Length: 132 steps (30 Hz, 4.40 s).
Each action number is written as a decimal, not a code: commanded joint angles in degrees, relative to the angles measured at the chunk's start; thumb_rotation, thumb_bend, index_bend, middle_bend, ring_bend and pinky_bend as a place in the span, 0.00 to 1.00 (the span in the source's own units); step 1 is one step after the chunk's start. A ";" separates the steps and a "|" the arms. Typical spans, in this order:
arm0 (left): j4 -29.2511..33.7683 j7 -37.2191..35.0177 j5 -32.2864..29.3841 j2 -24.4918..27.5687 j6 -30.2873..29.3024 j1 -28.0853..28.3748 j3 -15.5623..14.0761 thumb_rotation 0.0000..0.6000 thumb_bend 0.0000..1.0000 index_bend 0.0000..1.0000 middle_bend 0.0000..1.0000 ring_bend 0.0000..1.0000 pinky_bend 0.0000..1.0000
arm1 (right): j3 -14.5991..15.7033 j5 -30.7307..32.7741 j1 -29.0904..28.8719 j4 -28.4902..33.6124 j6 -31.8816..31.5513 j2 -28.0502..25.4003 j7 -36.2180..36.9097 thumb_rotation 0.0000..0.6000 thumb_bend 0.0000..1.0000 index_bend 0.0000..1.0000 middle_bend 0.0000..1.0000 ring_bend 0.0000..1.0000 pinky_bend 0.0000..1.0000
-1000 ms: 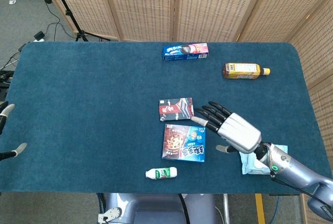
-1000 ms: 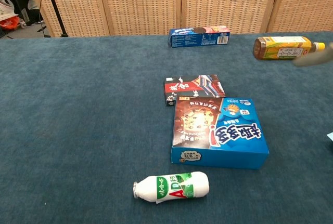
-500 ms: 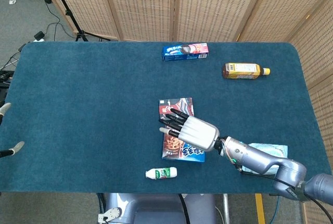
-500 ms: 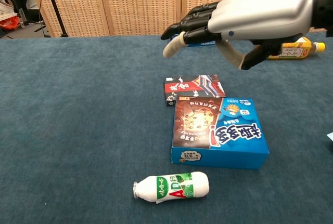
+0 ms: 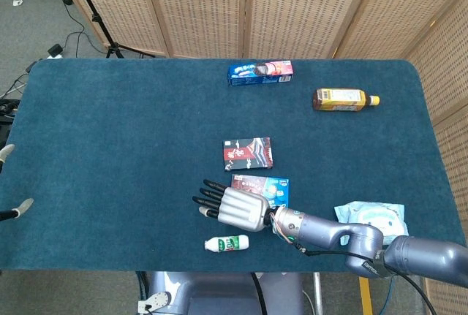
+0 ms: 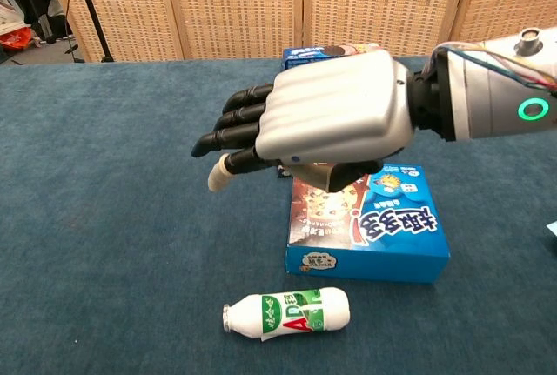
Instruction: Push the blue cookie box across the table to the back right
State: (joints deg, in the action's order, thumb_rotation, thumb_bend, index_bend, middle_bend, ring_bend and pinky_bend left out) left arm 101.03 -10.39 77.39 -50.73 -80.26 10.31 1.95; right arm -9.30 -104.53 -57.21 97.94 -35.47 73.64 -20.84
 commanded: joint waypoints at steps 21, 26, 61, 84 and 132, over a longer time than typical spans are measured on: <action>-0.20 -0.04 0.18 -0.12 1.66 -0.48 1.42 1.00 0.20 0.00 0.00 0.00 0.00 | -0.46 15.07 -1.85 -0.88 9.05 4.91 -20.67 1.00 1.00 0.22 0.10 0.00 0.03; -0.23 -0.10 0.30 -0.10 1.95 -0.57 1.66 1.00 0.20 0.00 0.00 0.00 0.00 | 0.46 21.22 -1.93 -0.67 9.16 4.25 -25.16 1.00 1.00 0.23 0.15 0.01 0.05; 0.49 1.38 1.49 -0.27 3.36 -0.53 2.16 1.00 0.20 0.00 0.00 0.00 0.00 | 11.38 24.18 0.26 -2.37 0.27 -1.59 -25.58 1.00 1.00 0.37 0.28 0.09 0.09; 0.37 0.59 2.23 -0.13 3.01 -0.87 2.36 1.00 0.20 0.00 0.00 0.00 0.00 | 11.04 5.39 9.04 -0.28 -25.70 -7.03 0.85 1.00 0.00 0.00 0.00 0.00 0.01; 1.24 3.47 1.04 -0.73 4.42 -0.26 2.62 1.00 0.20 0.00 0.00 0.00 0.00 | 14.44 4.35 21.15 -10.58 -28.79 5.45 0.67 1.00 0.00 0.00 0.00 0.00 0.00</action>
State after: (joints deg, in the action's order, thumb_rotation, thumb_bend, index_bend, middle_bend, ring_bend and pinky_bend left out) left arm 102.27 -6.95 78.47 -51.45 -75.83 10.05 4.56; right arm 5.16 -100.15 -36.08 87.44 -64.31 79.05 -20.13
